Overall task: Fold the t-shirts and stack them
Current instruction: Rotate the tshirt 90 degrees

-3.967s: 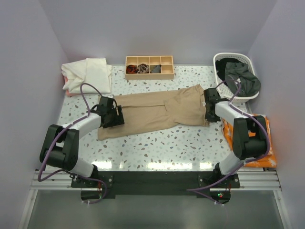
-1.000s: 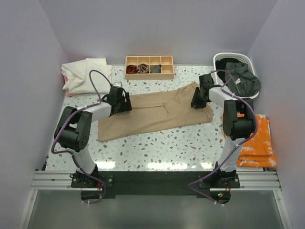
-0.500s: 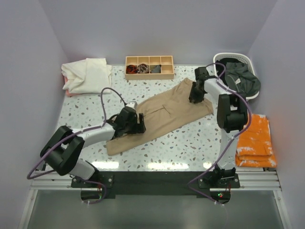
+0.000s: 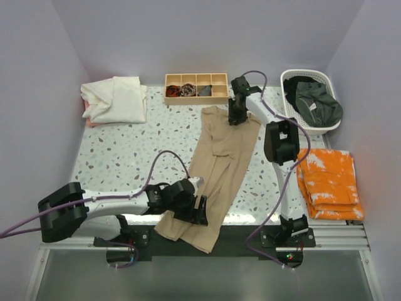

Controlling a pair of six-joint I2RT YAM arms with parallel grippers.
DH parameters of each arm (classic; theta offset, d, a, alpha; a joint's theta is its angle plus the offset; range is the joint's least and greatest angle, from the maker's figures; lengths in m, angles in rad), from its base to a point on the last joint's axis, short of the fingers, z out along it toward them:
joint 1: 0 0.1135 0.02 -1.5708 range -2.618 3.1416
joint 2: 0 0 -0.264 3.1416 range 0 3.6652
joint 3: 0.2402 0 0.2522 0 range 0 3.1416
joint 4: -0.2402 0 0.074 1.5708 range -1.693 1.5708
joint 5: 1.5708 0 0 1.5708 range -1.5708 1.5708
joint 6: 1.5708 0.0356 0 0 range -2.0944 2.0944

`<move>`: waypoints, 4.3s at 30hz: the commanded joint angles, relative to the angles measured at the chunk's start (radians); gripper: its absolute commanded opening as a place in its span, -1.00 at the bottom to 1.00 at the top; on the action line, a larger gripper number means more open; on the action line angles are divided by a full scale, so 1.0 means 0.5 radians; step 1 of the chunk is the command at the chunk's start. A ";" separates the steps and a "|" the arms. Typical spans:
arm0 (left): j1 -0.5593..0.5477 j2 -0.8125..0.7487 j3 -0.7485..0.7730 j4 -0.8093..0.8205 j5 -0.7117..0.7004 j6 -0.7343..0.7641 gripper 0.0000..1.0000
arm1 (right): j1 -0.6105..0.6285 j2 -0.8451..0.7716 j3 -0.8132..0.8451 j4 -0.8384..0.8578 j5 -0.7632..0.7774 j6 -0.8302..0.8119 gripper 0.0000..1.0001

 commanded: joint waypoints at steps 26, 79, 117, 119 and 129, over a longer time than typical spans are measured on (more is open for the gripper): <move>0.868 1.404 2.049 -0.171 0.089 1.304 0.66 | 0.095 -1.894 -1.637 0.491 -0.014 0.048 -0.24; 1.414 2.019 2.277 0.121 0.372 1.130 0.65 | 1.653 -2.379 -3.270 0.354 -0.067 1.287 -0.10; 0.896 -0.076 0.372 -0.011 -0.241 0.603 1.00 | 1.650 -3.566 -3.266 -0.195 0.421 1.591 0.18; 0.810 -0.349 0.206 -0.143 -0.281 0.498 1.00 | 1.650 -3.670 -3.334 -0.202 0.375 1.616 0.19; 0.467 -0.862 0.022 -0.750 -0.377 0.016 1.00 | 1.650 -3.422 -3.374 -0.245 0.372 1.665 0.22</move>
